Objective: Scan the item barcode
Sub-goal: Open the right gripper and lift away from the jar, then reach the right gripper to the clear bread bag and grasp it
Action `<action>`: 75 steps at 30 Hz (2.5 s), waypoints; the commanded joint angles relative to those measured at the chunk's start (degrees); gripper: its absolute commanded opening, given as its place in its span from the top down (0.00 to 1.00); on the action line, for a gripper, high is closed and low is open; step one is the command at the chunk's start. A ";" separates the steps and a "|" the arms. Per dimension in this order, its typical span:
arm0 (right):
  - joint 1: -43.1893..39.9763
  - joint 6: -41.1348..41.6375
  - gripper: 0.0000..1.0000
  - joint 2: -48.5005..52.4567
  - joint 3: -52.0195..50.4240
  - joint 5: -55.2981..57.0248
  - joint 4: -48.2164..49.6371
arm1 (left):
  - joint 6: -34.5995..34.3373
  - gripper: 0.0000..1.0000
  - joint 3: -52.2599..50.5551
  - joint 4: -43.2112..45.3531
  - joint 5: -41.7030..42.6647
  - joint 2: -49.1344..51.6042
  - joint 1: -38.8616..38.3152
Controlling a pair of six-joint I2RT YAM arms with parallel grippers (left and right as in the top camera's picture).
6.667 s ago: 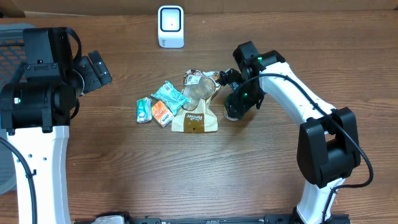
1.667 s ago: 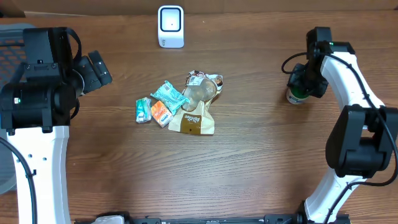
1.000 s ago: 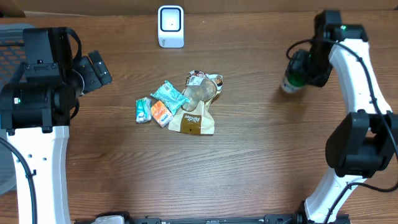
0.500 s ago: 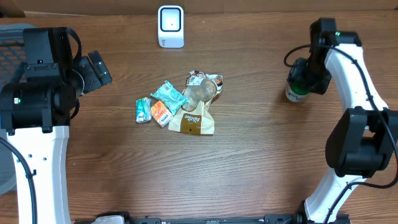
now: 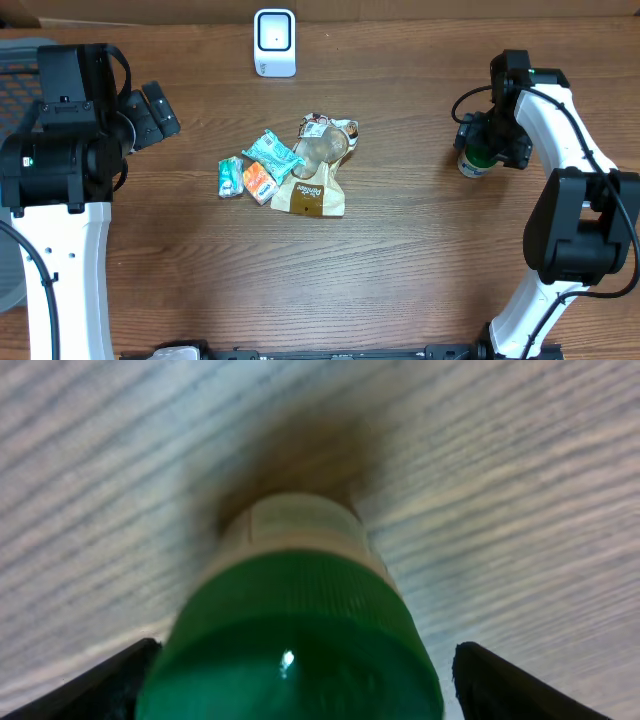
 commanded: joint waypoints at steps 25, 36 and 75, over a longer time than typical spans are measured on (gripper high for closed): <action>22.58 12.50 0.04 -0.90 -1.09 -33.86 14.80 | 1.27 0.00 0.46 0.20 -0.61 -0.85 0.24; 29.22 22.97 0.21 -0.81 -16.74 -33.75 37.48 | 1.27 0.00 0.46 0.20 -0.61 -0.83 0.24; 23.56 -20.85 0.96 -24.41 -2.47 -55.39 14.67 | 1.27 0.00 0.46 0.20 -0.61 -0.83 0.24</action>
